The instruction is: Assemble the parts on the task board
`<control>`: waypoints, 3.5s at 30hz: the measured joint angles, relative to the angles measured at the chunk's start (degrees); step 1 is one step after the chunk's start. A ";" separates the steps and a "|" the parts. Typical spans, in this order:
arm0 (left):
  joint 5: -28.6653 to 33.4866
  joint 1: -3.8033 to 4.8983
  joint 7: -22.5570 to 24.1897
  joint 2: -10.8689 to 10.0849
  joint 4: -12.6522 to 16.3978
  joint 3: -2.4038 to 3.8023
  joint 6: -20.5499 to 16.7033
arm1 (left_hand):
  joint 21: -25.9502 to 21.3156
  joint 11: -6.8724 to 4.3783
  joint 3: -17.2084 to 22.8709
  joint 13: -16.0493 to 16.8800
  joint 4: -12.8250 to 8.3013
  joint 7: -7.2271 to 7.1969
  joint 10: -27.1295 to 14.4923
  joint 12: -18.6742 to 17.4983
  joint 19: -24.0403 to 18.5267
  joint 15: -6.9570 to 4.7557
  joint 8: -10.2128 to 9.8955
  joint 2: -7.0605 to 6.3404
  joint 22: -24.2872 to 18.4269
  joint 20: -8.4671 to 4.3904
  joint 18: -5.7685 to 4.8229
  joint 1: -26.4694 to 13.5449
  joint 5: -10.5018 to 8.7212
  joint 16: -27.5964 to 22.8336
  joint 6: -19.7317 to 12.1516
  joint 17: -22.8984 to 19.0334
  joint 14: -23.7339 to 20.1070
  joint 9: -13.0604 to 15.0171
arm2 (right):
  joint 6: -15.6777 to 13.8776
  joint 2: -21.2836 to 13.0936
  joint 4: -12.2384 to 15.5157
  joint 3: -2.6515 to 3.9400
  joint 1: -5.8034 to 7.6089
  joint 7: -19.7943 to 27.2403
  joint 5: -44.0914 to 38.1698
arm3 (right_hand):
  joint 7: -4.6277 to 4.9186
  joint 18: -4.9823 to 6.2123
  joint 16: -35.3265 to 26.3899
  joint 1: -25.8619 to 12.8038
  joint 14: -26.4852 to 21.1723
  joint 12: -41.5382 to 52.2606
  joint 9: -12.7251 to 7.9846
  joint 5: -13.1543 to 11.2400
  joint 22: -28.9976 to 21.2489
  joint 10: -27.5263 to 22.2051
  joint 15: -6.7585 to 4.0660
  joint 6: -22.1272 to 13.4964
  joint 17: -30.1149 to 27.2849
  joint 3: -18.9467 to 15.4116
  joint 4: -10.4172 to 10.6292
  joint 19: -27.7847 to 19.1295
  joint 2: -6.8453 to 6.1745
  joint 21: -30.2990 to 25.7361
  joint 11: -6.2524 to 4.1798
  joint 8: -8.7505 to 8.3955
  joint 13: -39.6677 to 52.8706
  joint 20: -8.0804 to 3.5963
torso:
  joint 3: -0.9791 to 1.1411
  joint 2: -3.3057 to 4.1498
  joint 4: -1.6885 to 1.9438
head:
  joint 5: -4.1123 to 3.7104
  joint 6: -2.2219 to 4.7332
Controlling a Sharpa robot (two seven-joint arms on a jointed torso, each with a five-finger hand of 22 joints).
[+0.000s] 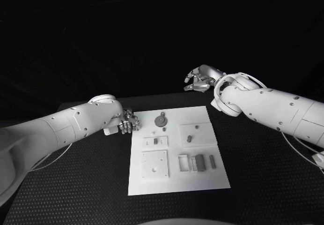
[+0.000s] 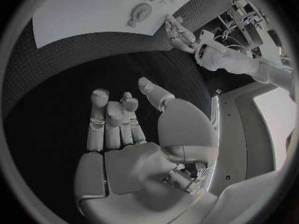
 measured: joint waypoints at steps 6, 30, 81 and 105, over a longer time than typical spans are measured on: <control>0.68 0.00 0.17 -0.01 -0.21 0.00 -0.15 | -0.24 -0.68 2.72 -0.47 0.94 -0.73 0.77 0.00 0.62 -0.38 0.57 1.73 0.03 -0.21 -0.25 1.47 0.00 0.40 1.56 -0.33 0.38 -0.15 | 0.13 -0.02 -0.03 0.00 0.00 -0.01 0.00 | 0.00 0.01 0.00 0.00 0.01 0.00 0.05 0.00 0.00 0.00 0.01 0.00 0.00 0.00 0.00 0.00 0.00 0.00 0.00 0.00 0.00 0.00 | 0.00 -0.03 0.01 | 0.00 -0.03; 6.87 0.09 0.43 -5.84 8.45 0.24 -2.71 | -0.24 -1.64 4.51 -0.44 -0.26 -1.64 3.46 0.94 2.66 -1.06 1.53 3.78 0.02 -1.03 -0.74 2.08 -0.47 1.55 4.33 -0.50 2.32 -0.33 | 0.59 -0.49 -0.03 -0.01 0.00 -0.04 0.00 | 0.00 0.01 0.00 0.00 0.03 0.00 0.04 0.00 0.00 0.00 0.02 0.00 0.00 0.00 0.00 0.00 0.00 0.00 0.00 0.00 -0.04 0.00 | -0.01 -0.12 0.12 | -0.04 -0.18; 6.31 -0.45 -3.37 -8.98 23.76 -4.37 -12.87 | 0.69 -2.17 5.21 0.26 -0.78 -2.20 5.47 2.22 4.82 -2.01 2.45 2.84 -0.01 -1.94 -0.73 0.07 7.09 3.06 6.20 -0.54 4.28 -0.62 | 1.28 -0.59 -0.27 -0.02 -0.07 -0.04 0.14 | 0.00 0.02 0.00 0.00 -0.04 0.00 0.07 0.00 0.00 0.00 -0.04 0.00 0.00 0.00 0.00 0.00 0.00 0.00 0.00 0.00 -0.07 0.00 | 0.03 -0.12 0.23 | 0.10 -1.60; 4.48 -0.47 -3.55 -8.62 23.17 -4.31 -12.23 | 0.69 -2.26 5.38 0.24 -0.93 -2.41 5.92 2.22 4.82 -2.01 2.31 3.21 0.02 -1.93 -0.88 -0.21 6.42 3.06 6.40 -0.59 4.27 -0.69 | 1.39 -0.61 -0.31 -0.02 -0.11 -0.04 0.16 | 0.00 0.02 0.00 0.00 -0.01 0.00 0.11 0.00 0.00 0.00 -0.01 0.00 0.00 0.00 0.00 0.00 0.00 0.00 0.00 0.00 -0.12 0.00 | -0.02 -0.14 0.27 | 0.07 -1.72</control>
